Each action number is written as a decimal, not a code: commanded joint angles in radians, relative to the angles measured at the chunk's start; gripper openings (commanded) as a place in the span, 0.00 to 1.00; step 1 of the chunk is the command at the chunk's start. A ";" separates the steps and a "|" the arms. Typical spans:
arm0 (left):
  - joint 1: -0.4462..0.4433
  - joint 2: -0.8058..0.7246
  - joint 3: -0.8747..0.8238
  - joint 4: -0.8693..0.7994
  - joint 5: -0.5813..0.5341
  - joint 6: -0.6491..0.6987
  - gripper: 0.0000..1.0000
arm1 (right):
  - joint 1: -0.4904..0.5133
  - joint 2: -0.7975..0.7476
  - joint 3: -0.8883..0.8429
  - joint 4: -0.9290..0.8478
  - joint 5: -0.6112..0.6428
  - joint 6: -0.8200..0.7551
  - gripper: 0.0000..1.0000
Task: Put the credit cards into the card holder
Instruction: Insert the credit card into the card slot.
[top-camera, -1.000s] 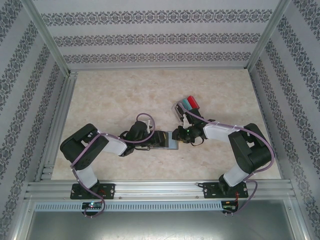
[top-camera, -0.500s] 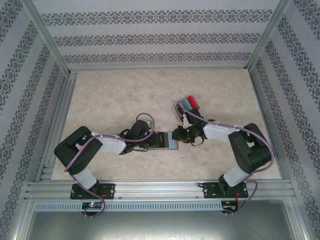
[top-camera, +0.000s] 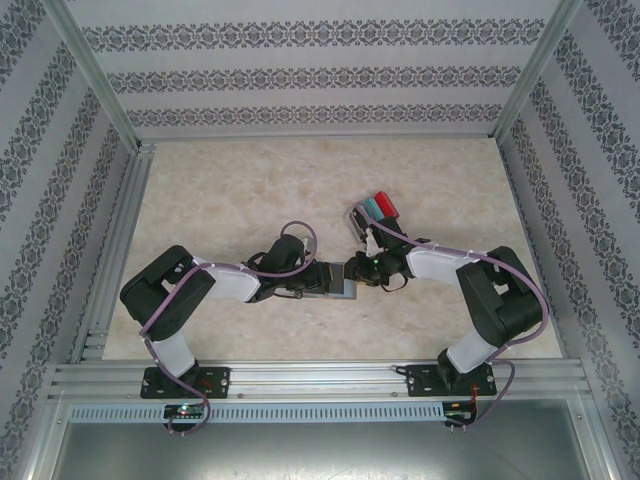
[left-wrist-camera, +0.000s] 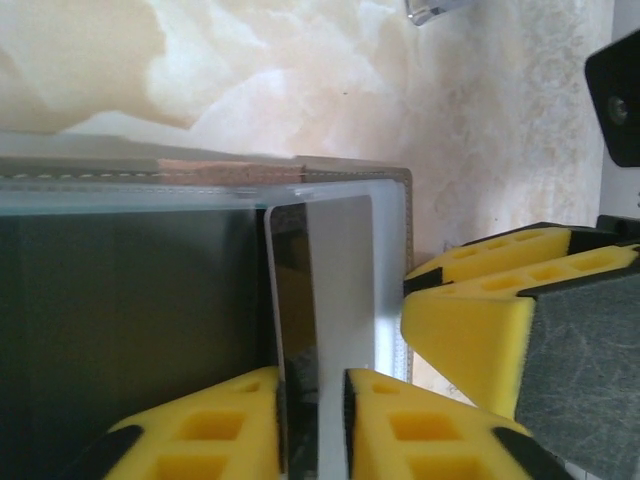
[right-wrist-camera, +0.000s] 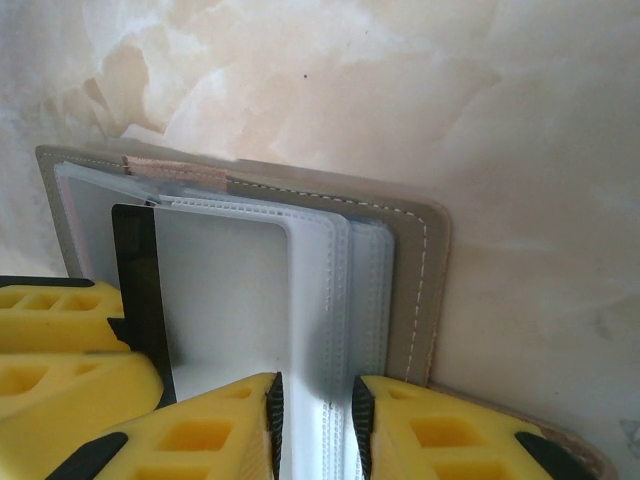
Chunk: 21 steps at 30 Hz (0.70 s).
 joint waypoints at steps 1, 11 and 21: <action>-0.022 0.032 0.013 -0.046 -0.004 0.022 0.30 | 0.003 0.037 -0.006 -0.031 0.055 -0.005 0.28; -0.025 -0.052 0.030 -0.210 -0.101 0.077 0.37 | 0.001 0.023 -0.007 -0.036 0.057 -0.004 0.28; -0.024 -0.001 0.057 -0.199 -0.054 0.088 0.33 | 0.001 0.030 -0.002 -0.034 0.047 -0.006 0.28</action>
